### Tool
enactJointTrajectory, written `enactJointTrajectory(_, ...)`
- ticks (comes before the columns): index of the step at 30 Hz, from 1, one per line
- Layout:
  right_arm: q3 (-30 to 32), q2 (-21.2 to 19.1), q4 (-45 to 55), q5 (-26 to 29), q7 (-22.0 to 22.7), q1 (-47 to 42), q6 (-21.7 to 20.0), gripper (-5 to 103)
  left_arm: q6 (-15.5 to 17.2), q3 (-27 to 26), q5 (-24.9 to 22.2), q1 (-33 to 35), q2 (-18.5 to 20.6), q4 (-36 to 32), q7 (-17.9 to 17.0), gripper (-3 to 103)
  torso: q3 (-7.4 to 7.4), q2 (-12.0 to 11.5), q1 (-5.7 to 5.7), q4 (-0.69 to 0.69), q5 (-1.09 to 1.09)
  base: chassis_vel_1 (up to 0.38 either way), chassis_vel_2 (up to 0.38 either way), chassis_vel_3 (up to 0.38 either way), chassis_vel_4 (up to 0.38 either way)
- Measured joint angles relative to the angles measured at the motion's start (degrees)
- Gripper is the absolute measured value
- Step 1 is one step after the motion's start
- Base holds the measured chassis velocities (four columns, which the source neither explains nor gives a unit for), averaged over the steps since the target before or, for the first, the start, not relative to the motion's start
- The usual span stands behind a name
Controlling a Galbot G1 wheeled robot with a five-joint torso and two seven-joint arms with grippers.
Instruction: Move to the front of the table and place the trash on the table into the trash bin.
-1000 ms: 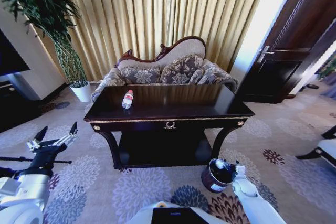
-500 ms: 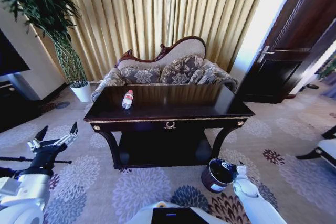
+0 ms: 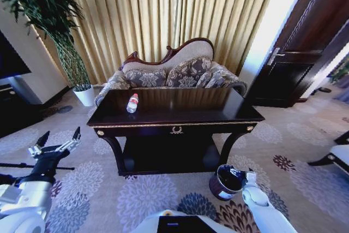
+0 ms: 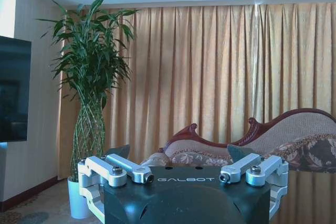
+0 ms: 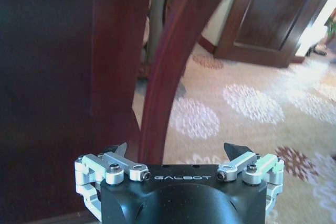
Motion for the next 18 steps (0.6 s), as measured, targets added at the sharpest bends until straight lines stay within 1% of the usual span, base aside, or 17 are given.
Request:
enactJointTrajectory(3,0.50,0.03,2.64,-0.01,0.00,-0.56,-0.49,100,-0.01,0.09,0.00,-0.01,-0.09,0.00,0.00,100,0.00,0.00,0.00,0.00,0.00,0.000,0.000,0.000,0.000)
enactJointTrajectory(6,2.12,0.26,11.11,0.94,0.00,-1.72,-3.38,100,-0.02,0.20,0.02,-0.09,-0.16,0.00,0.08,100,0.00,0.00,0.00,0.01,0.00,0.000,0.000,0.000,0.000)
enactJointTrajectory(7,2.12,0.26,11.11,0.94,0.00,-1.72,-3.38,100,-0.02,0.20,0.02,-0.09,-0.16,0.00,0.08,100,0.00,0.00,0.00,0.01,0.00,0.000,0.000,0.000,0.000)
enactJointTrajectory(9,2.99,0.35,16.36,1.16,-0.01,-2.24,-4.51,100,-0.04,0.18,0.03,-0.09,-0.13,0.00,0.11,100,0.00,0.00,0.00,0.01,0.00,0.000,0.000,0.000,0.000)
enactJointTrajectory(12,3.85,0.03,23.09,0.16,-0.31,-3.18,-4.85,100,-0.06,0.14,0.05,-0.05,-0.13,0.00,0.13,100,0.00,0.00,0.00,0.01,-0.01,0.000,0.000,0.000,0.000)
enactJointTrajectory(14,4.09,-0.11,24.84,0.13,-0.42,-3.49,-4.89,100,-0.06,0.14,0.06,-0.03,-0.15,0.00,0.13,100,0.00,0.00,0.00,0.00,-0.01,0.000,0.000,0.000,0.000)
enactJointTrajectory(17,5.13,-0.60,33.51,1.23,-0.72,-5.18,-6.31,100,-0.06,0.24,0.09,-0.02,-0.33,0.00,0.19,100,0.00,0.00,0.00,0.01,-0.01,0.000,0.000,0.000,0.000)
enactJointTrajectory(18,5.13,-0.60,33.51,1.23,-0.72,-5.18,-6.31,100,-0.06,0.24,0.09,-0.02,-0.33,0.00,0.19,100,0.00,0.00,0.00,0.01,-0.01,0.000,0.000,0.000,0.000)
